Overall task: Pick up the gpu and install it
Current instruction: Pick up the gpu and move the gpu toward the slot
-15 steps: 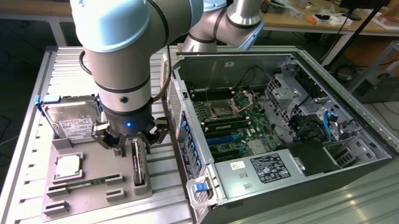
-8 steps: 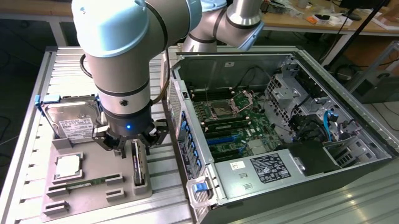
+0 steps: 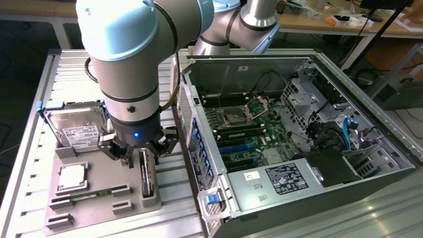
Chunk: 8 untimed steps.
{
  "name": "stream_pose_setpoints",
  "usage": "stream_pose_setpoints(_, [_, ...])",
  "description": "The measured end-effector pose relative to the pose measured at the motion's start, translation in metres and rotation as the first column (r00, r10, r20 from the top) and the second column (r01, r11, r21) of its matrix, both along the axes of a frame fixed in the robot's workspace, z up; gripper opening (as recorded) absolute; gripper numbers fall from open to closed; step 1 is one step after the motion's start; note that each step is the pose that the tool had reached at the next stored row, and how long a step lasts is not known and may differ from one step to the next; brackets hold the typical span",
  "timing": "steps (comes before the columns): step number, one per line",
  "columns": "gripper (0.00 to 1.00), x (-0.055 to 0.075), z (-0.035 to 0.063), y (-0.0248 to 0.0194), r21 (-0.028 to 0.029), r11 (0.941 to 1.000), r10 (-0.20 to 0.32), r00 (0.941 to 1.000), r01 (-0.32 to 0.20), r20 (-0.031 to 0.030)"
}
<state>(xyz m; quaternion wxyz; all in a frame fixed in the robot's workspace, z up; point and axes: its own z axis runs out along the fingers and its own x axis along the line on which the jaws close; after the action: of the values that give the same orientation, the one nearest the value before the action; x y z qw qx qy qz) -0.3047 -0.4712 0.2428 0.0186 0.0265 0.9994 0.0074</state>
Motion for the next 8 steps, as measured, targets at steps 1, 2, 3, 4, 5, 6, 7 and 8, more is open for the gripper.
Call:
stream_pose_setpoints(1, [0.54, 0.0000, 0.0000, 0.0000, 0.0000, 1.0000, 0.000, 1.0000, 0.000, 0.0000])
stream_pose_setpoints(2, [0.47, 0.0000, 0.0000, 0.0000, 0.0000, 1.0000, 0.000, 1.0000, 0.000, 0.0000])
stream_pose_setpoints(3, [0.41, 0.0000, 0.0000, 0.0000, 0.0000, 1.0000, 0.000, 1.0000, 0.000, 0.0000])
stream_pose_setpoints(4, [0.41, 0.0000, 0.0000, 0.0000, 0.0000, 1.0000, 0.000, 1.0000, 0.000, 0.0000])
stream_pose_setpoints(5, [0.35, 0.0000, 0.0000, 0.0000, 0.0000, 1.0000, 0.000, 1.0000, 0.000, 0.0000])
stream_pose_setpoints(6, [0.35, 0.0000, 0.0000, 0.0000, 0.0000, 1.0000, 0.000, 1.0000, 0.000, 0.0000])
stream_pose_setpoints(7, [0.35, 0.0000, 0.0000, 0.0000, 0.0000, 1.0000, 0.000, 1.0000, 0.000, 0.0000])
stream_pose_setpoints(8, [0.35, 0.0000, 0.0000, 0.0000, 0.0001, 1.0000, 0.000, 1.0000, 0.000, 0.0001])
